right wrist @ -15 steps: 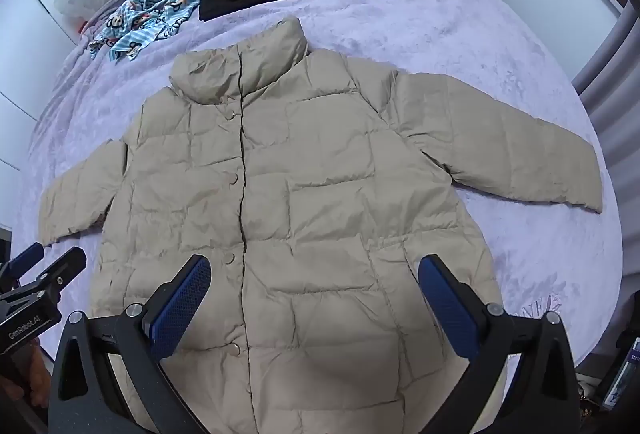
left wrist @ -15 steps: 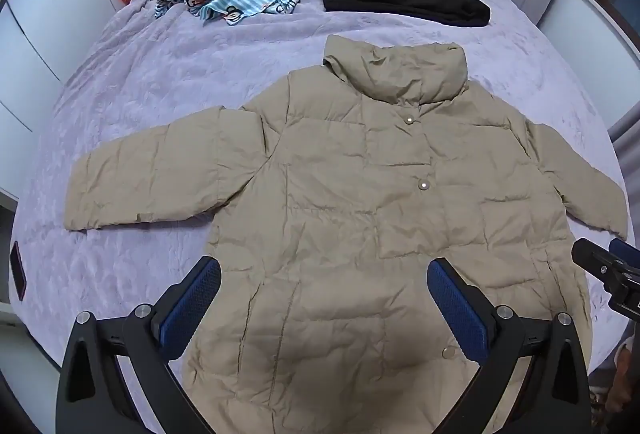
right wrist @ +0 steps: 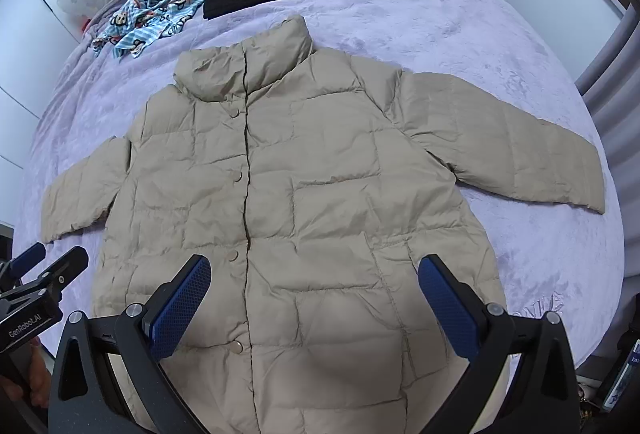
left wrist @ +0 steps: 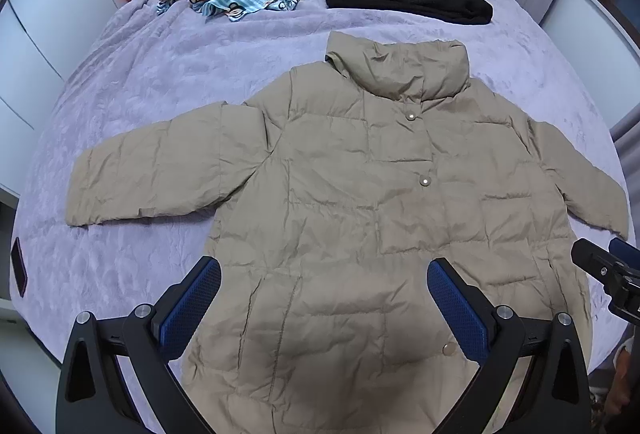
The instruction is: Fold large clothes
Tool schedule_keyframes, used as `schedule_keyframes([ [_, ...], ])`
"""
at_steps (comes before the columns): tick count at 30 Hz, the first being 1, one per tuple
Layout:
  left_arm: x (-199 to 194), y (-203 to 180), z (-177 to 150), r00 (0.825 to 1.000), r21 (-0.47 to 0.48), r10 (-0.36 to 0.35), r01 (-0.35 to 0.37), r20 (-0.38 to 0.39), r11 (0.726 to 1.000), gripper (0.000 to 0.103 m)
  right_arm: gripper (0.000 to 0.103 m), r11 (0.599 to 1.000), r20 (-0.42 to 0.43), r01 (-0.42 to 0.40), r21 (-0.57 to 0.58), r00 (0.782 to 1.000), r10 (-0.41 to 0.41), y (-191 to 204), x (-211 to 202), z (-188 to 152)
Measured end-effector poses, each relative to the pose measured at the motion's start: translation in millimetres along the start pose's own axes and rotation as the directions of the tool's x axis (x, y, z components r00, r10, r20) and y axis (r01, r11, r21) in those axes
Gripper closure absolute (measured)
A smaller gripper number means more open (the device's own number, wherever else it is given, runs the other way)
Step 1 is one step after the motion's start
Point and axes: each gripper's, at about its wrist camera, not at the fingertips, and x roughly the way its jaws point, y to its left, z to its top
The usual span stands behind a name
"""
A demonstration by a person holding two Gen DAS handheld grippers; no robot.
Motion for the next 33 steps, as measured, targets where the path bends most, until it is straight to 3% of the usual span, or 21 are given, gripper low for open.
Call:
schedule_keyframes([
  [33, 2.6, -4.3, -0.5, 1.0, 0.007, 0.011, -0.011, 0.001, 1.0, 0.0, 0.0, 1.0, -0.002, -0.005, -0.005, 1.0, 0.005, 2.7, -0.4, 1.0],
])
